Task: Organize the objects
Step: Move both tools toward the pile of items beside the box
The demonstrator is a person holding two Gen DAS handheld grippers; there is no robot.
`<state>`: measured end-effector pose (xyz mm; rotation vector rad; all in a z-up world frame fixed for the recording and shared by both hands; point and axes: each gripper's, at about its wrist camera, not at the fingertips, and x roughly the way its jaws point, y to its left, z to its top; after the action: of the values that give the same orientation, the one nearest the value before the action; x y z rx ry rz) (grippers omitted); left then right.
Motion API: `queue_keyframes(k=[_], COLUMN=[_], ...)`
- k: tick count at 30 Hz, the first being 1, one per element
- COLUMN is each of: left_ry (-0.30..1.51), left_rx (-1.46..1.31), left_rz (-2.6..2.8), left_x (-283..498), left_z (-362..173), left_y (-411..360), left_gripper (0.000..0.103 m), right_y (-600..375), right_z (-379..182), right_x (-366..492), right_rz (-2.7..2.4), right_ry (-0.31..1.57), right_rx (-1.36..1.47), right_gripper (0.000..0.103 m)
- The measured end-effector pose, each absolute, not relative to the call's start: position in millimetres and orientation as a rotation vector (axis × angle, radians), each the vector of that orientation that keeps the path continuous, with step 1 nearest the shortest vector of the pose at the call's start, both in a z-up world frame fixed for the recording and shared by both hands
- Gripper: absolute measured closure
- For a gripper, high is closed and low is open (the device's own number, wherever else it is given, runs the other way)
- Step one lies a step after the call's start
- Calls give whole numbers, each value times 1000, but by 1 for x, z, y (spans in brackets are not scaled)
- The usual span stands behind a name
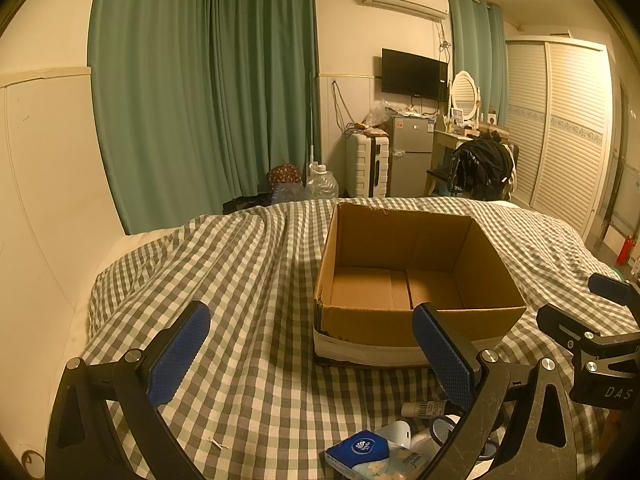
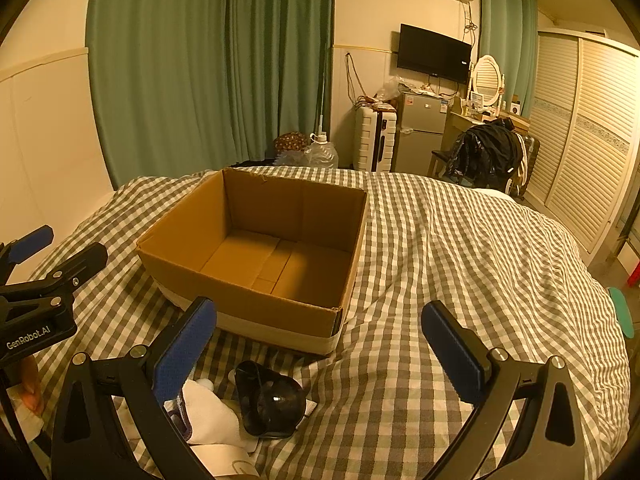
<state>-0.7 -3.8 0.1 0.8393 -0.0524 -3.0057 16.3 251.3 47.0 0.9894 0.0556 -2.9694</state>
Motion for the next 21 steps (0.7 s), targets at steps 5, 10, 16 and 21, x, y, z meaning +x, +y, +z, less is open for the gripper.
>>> queue_keyframes(k=[5, 10, 16, 21], left_ry=[-54, -52, -54, -58], left_rx=[840, 841, 840, 851], left_rz=[-3006, -3005, -3006, -3001], left_x=[-1, -1, -1, -1], left_z=[-1, -1, -1, -3], left_y=[-3, -3, -4, -4], left_gripper=[0, 0, 0, 0], right_y=[249, 249, 248, 249], right_z=[47, 46, 47, 48], right_x=[17, 18, 19, 21], right_rz=[-2963, -2957, -2946, -2930], right_ry=[56, 56, 55, 58], right_rx=[991, 992, 982, 976], right_gripper=[0, 0, 0, 0])
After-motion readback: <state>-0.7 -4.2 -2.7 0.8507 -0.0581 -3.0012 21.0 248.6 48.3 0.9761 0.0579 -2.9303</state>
